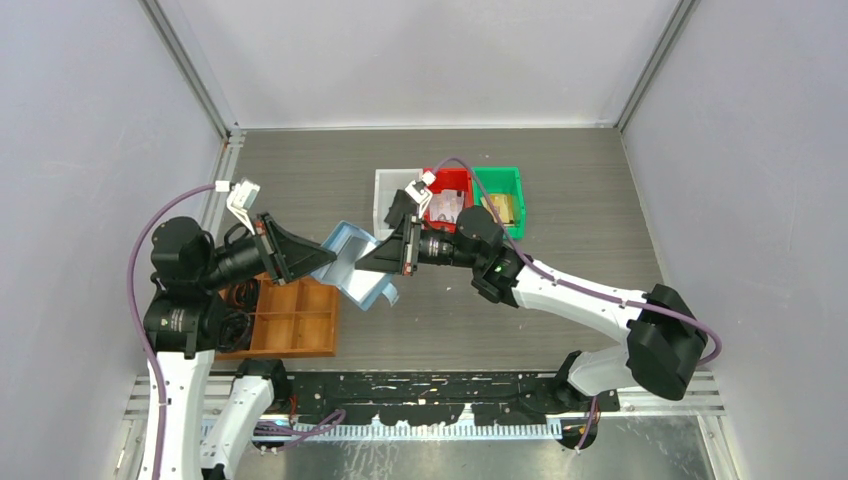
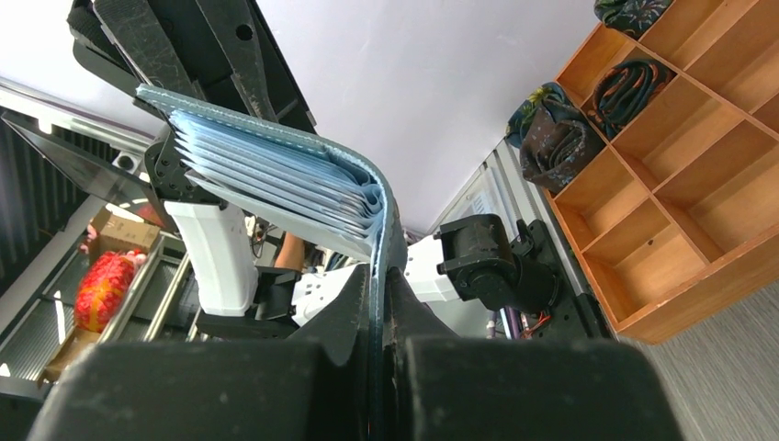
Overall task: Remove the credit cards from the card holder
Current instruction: Remove the credit card from the card holder.
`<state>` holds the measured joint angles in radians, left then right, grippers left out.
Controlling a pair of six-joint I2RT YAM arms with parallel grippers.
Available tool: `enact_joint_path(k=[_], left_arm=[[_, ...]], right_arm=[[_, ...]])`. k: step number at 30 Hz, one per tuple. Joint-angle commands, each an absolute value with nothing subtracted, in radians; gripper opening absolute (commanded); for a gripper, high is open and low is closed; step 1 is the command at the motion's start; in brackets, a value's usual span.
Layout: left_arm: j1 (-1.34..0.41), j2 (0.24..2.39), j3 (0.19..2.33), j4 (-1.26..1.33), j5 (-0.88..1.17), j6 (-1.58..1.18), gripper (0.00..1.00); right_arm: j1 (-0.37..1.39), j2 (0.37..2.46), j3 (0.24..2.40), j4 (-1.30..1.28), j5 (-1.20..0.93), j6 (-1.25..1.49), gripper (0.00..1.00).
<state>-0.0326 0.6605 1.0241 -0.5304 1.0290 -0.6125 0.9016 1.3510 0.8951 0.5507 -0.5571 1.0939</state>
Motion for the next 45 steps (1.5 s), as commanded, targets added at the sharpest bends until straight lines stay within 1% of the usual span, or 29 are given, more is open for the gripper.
enact_joint_path(k=[1, 10, 16, 23, 26, 30, 34, 37, 40, 45], left_arm=[[-0.041, 0.638, 1.008, -0.483, 1.09, -0.667, 0.0], [-0.041, 0.622, 0.999, -0.496, 1.058, -0.641, 0.0], [-0.041, 0.629, 1.108, -0.605, 0.977, -0.447, 0.0], [-0.04, 0.624, 1.152, -0.652, 0.936, -0.355, 0.0], [-0.04, 0.627, 1.146, -0.638, 0.99, -0.397, 0.0], [-0.04, 0.628, 1.074, -0.565, 1.05, -0.558, 0.0], [-0.04, 0.61, 0.988, -0.472, 1.067, -0.681, 0.0], [-0.041, 0.609, 0.972, -0.462, 1.057, -0.684, 0.0], [-0.04, 0.61, 1.027, -0.547, 0.984, -0.572, 0.0], [-0.041, 0.6, 1.115, -0.643, 0.718, -0.385, 0.0]], right_arm=[[0.91, 1.362, 0.984, 0.656, -0.493, 1.093, 0.01], [0.918, 1.364, 0.976, 0.662, -0.478, 1.089, 0.02], [0.917, 1.34, 0.928, 0.657, -0.458, 1.068, 0.02], [0.917, 1.352, 0.918, 0.667, -0.458, 1.072, 0.04], [0.918, 1.352, 0.919, 0.668, -0.448, 1.072, 0.04], [0.92, 1.369, 0.945, 0.685, -0.452, 1.088, 0.04], [0.926, 1.374, 0.958, 0.692, -0.454, 1.089, 0.03], [0.928, 1.371, 0.957, 0.69, -0.455, 1.088, 0.03], [0.928, 1.359, 0.942, 0.689, -0.453, 1.085, 0.03], [0.928, 1.334, 0.906, 0.686, -0.455, 1.075, 0.03]])
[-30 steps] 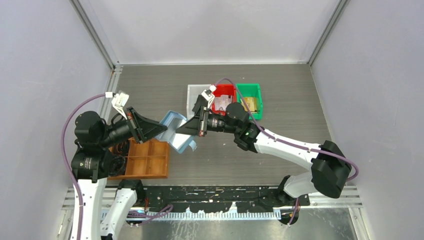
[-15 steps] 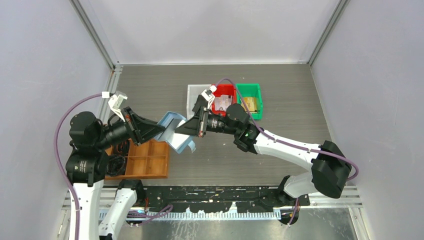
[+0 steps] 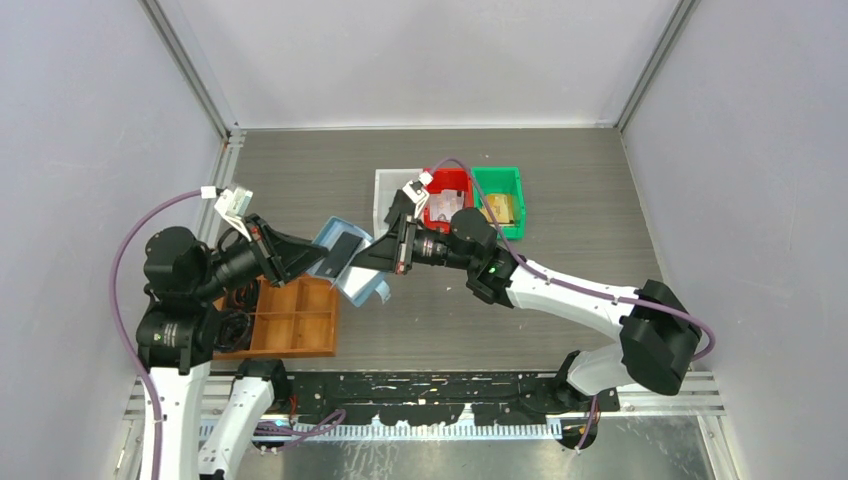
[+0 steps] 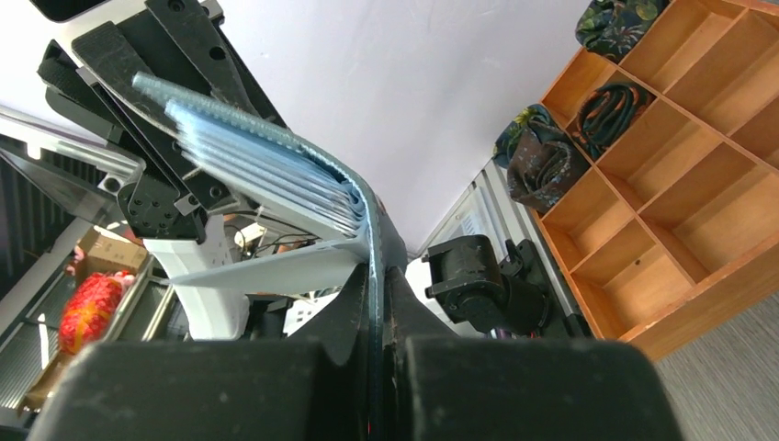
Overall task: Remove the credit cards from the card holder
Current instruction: Remove the credit card from the card holder.
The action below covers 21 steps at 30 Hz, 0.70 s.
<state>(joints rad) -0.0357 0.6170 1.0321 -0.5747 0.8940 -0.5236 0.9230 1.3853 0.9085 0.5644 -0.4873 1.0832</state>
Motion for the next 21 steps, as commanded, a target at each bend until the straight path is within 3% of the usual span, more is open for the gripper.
enact_joint_path(k=[1, 7, 11, 13, 21], left_arm=[[-0.041, 0.602, 1.125, -0.656, 0.684, -0.347, 0.0], [-0.04, 0.609, 1.124, -0.686, 0.686, -0.346, 0.02], [-0.041, 0.617, 1.107, -0.684, 0.76, -0.401, 0.27], [-0.041, 0.629, 1.099, -0.685, 0.805, -0.423, 0.34], [-0.039, 0.647, 1.091, -0.689, 0.83, -0.433, 0.4]], right_arm=[[0.928, 1.327, 0.899, 0.687, -0.457, 1.075, 0.03], [0.928, 1.316, 0.885, 0.732, -0.478, 1.09, 0.03], [0.929, 1.32, 0.895, 0.751, -0.494, 1.098, 0.03], [0.928, 1.315, 0.895, 0.757, -0.5, 1.098, 0.03], [0.928, 1.295, 0.893, 0.773, -0.526, 1.097, 0.02]])
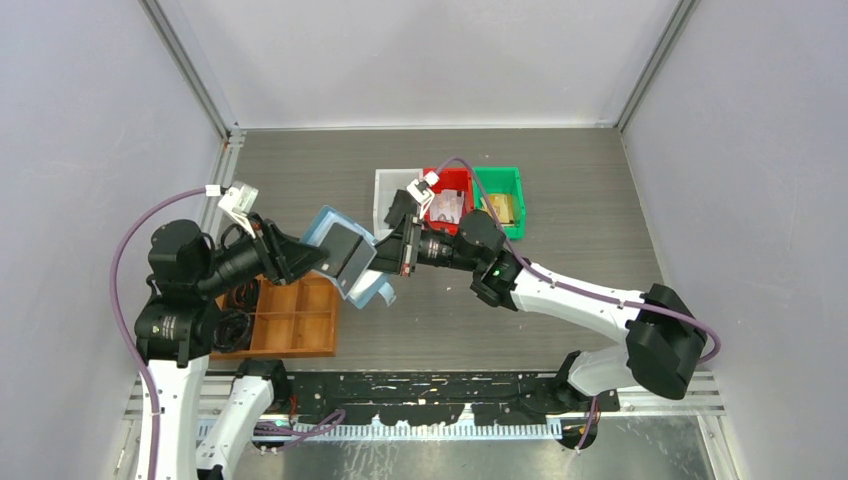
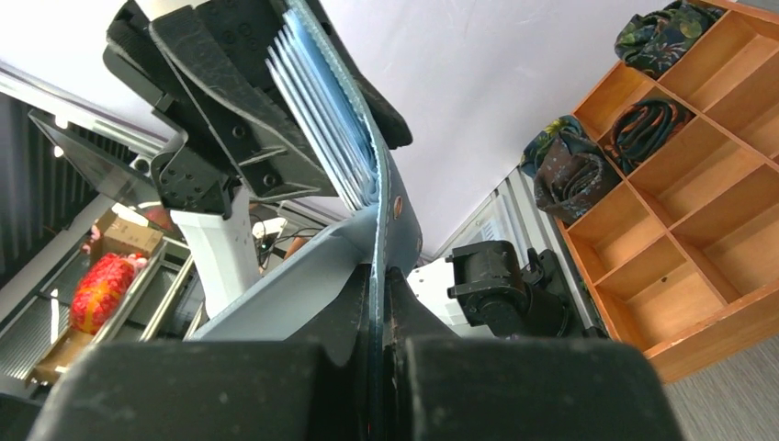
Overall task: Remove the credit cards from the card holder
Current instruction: Remove the credit card from the card holder.
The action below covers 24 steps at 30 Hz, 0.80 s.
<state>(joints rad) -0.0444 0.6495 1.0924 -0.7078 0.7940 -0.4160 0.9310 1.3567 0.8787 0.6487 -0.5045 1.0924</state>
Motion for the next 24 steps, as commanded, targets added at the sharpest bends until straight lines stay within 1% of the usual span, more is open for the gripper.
enact_joint_path(k=[1, 7, 11, 16, 19, 21, 23, 24], left_arm=[[-0.04, 0.649, 1.091, -0.68, 0.85, -0.444, 0.4], [-0.04, 0.673, 1.076, -0.591, 1.062, -0.581, 0.4], [-0.04, 0.687, 1.053, -0.523, 1.156, -0.654, 0.39], [-0.039, 0.693, 1.063, -0.527, 1.143, -0.63, 0.25], [-0.04, 0.69, 1.077, -0.557, 1.075, -0.587, 0.13], [-0.041, 0.683, 1.088, -0.58, 1.024, -0.557, 0.06], [-0.039, 0.669, 1.103, -0.584, 0.982, -0.539, 0.01], [-0.04, 0.665, 1.112, -0.583, 0.973, -0.531, 0.0]], right_arm=[[0.928, 1.295, 0.893, 0.778, -0.533, 1.098, 0.02], [0.93, 1.304, 0.904, 0.802, -0.56, 1.106, 0.02], [0.932, 1.312, 0.903, 0.828, -0.569, 1.12, 0.02], [0.934, 1.303, 0.889, 0.856, -0.582, 1.121, 0.02], [0.934, 1.295, 0.882, 0.857, -0.585, 1.118, 0.02], [0.934, 1.291, 0.876, 0.854, -0.584, 1.117, 0.06], [0.934, 1.283, 0.876, 0.811, -0.588, 1.103, 0.21], [0.933, 1.272, 0.876, 0.776, -0.593, 1.088, 0.28]])
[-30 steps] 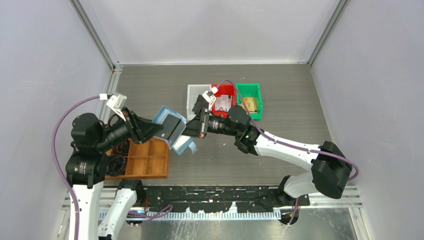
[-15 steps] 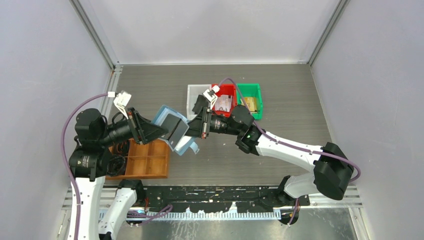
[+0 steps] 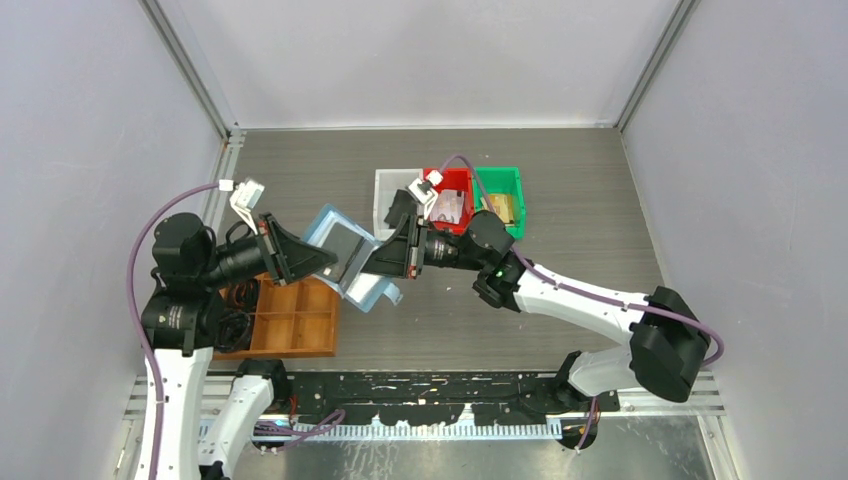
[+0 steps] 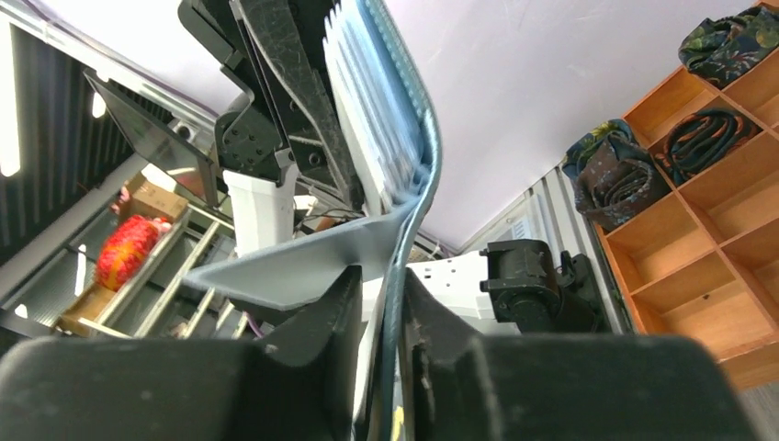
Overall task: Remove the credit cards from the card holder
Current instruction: Remove the credit card from the card holder.
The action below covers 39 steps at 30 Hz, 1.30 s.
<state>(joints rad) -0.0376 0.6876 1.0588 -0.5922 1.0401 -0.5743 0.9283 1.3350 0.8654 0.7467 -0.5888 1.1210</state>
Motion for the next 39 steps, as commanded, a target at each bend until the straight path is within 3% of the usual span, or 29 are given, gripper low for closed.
enact_joint_path(k=[1, 7, 15, 24, 29, 35, 38, 39], left_arm=[[-0.04, 0.662, 1.12, -0.584, 0.965, -0.523, 0.0], [-0.04, 0.644, 1.164, -0.636, 0.919, -0.439, 0.0], [-0.04, 0.632, 1.144, -0.591, 0.947, -0.494, 0.0], [-0.039, 0.63, 1.076, -0.458, 1.094, -0.697, 0.0], [-0.04, 0.631, 1.042, -0.375, 1.138, -0.811, 0.0], [-0.04, 0.629, 1.017, -0.374, 1.15, -0.818, 0.0], [-0.041, 0.624, 1.002, -0.375, 1.158, -0.812, 0.05], [-0.04, 0.622, 0.998, -0.38, 1.159, -0.809, 0.11]], right_arm=[[0.932, 1.259, 0.877, 0.73, -0.599, 1.064, 0.34], [0.891, 1.08, 0.919, 0.311, -0.639, 0.822, 0.49], [0.833, 0.979, 1.009, 0.065, -0.564, 0.708, 0.57], [0.831, 1.142, 1.152, 0.102, -0.667, 0.714, 0.78], [0.846, 1.23, 1.174, 0.26, -0.723, 0.803, 0.78], [0.894, 1.295, 1.161, 0.444, -0.753, 0.906, 0.7], [0.916, 1.328, 1.155, 0.488, -0.743, 0.927, 0.61], [0.921, 1.336, 1.151, 0.503, -0.741, 0.934, 0.51]])
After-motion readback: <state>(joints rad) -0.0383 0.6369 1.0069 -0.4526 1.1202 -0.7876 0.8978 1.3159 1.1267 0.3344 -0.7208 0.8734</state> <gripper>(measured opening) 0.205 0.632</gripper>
